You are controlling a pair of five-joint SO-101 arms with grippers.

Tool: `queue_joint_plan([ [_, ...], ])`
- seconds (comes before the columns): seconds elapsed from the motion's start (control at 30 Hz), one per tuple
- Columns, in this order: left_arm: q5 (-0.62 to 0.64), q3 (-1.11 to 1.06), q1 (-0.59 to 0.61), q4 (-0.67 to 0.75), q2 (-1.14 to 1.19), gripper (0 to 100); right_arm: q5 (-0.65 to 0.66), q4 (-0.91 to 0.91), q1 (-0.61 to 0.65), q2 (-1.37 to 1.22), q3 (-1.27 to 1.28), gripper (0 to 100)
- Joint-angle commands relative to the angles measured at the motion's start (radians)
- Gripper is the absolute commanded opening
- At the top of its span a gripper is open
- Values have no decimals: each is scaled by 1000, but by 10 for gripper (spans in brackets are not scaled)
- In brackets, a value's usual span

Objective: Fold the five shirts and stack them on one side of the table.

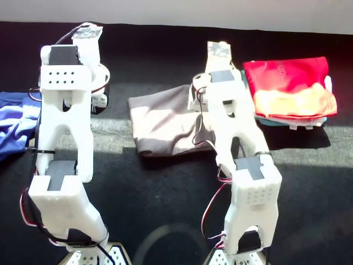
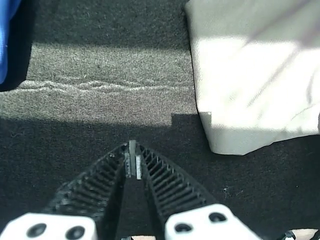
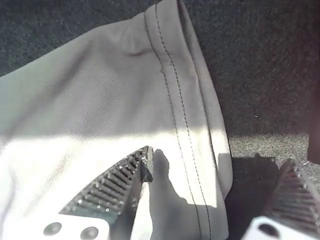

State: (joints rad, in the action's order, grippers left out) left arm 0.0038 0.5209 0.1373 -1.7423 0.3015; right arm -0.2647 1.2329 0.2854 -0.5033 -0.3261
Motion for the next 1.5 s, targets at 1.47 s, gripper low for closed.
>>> queue_joint_plan([
  [1.47, 0, -2, 12, 32, -51, 9, 365, 530, -130, -239, -1307, 6],
])
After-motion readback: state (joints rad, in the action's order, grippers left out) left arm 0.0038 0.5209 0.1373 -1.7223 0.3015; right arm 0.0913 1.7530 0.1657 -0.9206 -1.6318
